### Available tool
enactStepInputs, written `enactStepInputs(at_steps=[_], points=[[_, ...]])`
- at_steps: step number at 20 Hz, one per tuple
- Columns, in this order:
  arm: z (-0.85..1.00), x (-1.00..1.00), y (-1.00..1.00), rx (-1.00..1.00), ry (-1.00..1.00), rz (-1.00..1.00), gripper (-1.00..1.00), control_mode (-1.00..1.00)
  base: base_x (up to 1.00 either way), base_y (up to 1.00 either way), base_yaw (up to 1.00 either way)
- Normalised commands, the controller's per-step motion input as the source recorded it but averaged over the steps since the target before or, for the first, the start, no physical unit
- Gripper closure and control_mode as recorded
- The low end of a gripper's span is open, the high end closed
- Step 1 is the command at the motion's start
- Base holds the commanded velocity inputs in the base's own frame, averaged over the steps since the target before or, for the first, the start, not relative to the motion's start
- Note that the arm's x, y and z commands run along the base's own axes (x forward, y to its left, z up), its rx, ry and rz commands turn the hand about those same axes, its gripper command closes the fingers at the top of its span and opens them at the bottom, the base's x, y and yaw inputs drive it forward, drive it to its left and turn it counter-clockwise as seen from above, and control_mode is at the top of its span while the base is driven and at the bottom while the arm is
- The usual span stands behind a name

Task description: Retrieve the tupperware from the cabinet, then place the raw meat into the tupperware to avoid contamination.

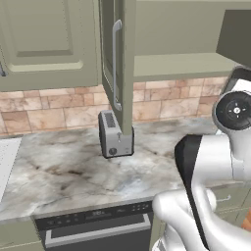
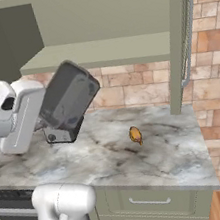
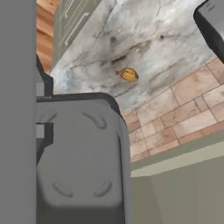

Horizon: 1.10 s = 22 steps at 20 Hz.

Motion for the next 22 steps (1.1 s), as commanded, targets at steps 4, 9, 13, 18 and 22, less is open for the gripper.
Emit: enactStepInputs(at_steps=[4, 9, 13, 18, 22], points=[[-0.41, -0.55, 0.06, 0.01, 0.04, -0.02, 1.0, -1.0, 0.0, 0.0, 0.0], [-0.34, -0.28, 0.08, 0.03, 0.05, 0.0, 1.0, -1.0, 0.0, 0.0, 0.0], [-0.44, 0.02, 0.01, 0.01, 0.12, 0.0, 1.0, -1.0, 0.0, 0.0, 0.0], [-0.24, 0.42, -0.04, 0.0, 0.04, 0.0, 1.0, -1.0, 0.0, 0.0, 0.0], [-0.23, 0.64, -0.06, 0.0, 0.0, 0.0, 1.0, -1.0, 0.0, 0.0, 0.0]])
